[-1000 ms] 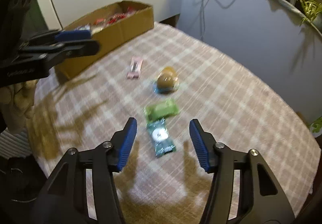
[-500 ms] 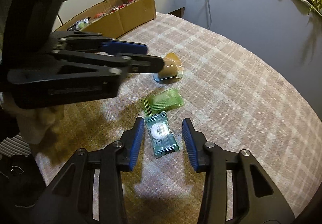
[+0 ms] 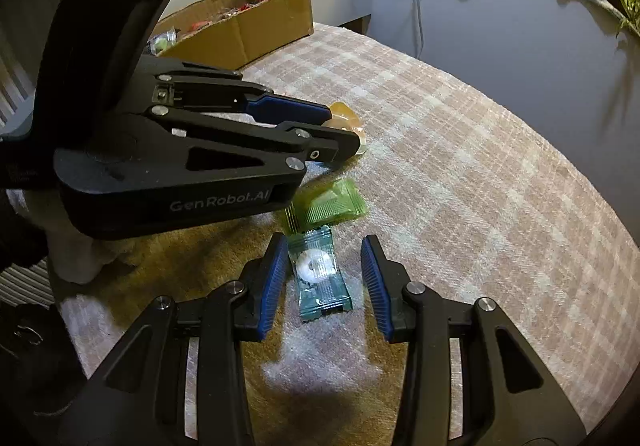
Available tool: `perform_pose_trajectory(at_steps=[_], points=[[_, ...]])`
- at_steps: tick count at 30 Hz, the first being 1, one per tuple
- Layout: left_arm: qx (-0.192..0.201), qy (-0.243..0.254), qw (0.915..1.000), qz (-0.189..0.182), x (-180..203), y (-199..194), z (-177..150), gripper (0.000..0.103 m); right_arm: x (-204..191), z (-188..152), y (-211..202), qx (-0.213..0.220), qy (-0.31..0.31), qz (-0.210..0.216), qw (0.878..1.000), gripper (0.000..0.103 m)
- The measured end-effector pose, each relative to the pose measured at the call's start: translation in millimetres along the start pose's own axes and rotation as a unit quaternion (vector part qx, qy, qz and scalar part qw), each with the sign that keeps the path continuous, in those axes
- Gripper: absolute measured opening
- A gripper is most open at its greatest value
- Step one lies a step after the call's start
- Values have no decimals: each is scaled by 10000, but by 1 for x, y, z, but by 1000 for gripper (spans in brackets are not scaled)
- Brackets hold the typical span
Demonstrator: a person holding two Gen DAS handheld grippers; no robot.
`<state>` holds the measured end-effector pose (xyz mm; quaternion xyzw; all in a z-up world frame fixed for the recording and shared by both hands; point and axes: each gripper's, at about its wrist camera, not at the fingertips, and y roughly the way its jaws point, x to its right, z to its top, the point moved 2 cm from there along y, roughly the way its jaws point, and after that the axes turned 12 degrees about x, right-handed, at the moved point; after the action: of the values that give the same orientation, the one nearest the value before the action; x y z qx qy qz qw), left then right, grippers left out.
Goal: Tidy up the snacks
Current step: 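Grasp the second chocolate egg cup with the left tool while the right tool grasps the teal candy, then carry the egg cup and teal candy into the box and release both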
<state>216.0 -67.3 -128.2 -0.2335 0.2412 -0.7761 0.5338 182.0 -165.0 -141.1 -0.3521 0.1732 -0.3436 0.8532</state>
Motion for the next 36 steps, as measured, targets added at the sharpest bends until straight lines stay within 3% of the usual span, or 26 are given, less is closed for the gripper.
perform_pose_trajectory(at_steps=[4,6,24,36], points=[[6,-44,10000,-21,-1,0,1,24,-8,-3,-1,-44,-291,-128,9995,34],[14,-55,10000,-16,-1,-1,0,24,-9,-4,-2,-57,-325,-152,9993,23],[400,-173,9990,-30,-13,-47,7,24,-5,-1,-33,131,6,-332,9994,21],[827,-343,9958,198,-46,-98,11,24,-30,42,-51,496,-126,-308,9982,21]])
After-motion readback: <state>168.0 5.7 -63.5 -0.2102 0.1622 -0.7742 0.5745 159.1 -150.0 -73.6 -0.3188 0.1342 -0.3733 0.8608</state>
